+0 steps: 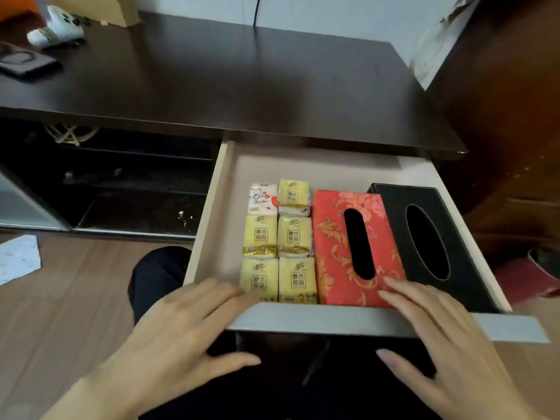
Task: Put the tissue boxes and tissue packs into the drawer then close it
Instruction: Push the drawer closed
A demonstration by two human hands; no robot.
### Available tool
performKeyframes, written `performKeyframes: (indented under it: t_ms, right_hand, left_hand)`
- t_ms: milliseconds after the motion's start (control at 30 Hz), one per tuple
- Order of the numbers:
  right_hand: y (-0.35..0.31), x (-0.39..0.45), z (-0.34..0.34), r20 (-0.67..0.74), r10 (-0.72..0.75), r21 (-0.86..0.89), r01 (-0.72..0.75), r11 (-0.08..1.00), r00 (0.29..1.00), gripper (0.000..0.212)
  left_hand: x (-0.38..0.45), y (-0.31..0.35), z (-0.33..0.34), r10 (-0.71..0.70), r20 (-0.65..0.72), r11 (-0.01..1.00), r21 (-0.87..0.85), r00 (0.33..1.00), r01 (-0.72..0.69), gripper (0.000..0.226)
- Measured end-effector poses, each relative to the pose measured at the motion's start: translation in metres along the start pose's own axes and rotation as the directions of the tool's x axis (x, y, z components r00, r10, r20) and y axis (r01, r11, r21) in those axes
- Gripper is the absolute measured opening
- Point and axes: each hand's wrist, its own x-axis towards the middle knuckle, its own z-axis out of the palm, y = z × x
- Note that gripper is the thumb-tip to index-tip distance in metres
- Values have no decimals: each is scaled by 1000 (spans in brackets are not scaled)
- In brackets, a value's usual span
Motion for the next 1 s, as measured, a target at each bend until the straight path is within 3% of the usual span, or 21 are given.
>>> performKeyframes:
  t_ms: [133,300,600,800,900,1000]
  right_hand:
    - [18,-6,24,-141,-33,-199,4,980,989,69]
    - [39,23,44,-314,-114,-208,49,977,943,58]
    - [86,124,59,-376,-73,-196,-2,981,924,52]
    - [92,151,61,-339,35,-72,-64,995,940,47]
    - [84,127,71,-391,209,169,-153,974,896,48]
    - [74,90,88,-459,463,428,-268,863,759,56]
  left_hand:
    - [1,-5,13,56,-166,996,80,985,-43,34]
    - [27,-25,15,57,-196,997,60,979,-46,29]
    - [107,-95,28,-134,-238,977,128,962,168,33]
    - [134,-107,37,-228,-329,959,87,916,270,32]
    - [106,-90,52,-348,-483,935,-121,803,333,40]
    - [67,-60,77,-559,-560,829,-368,612,420,46]
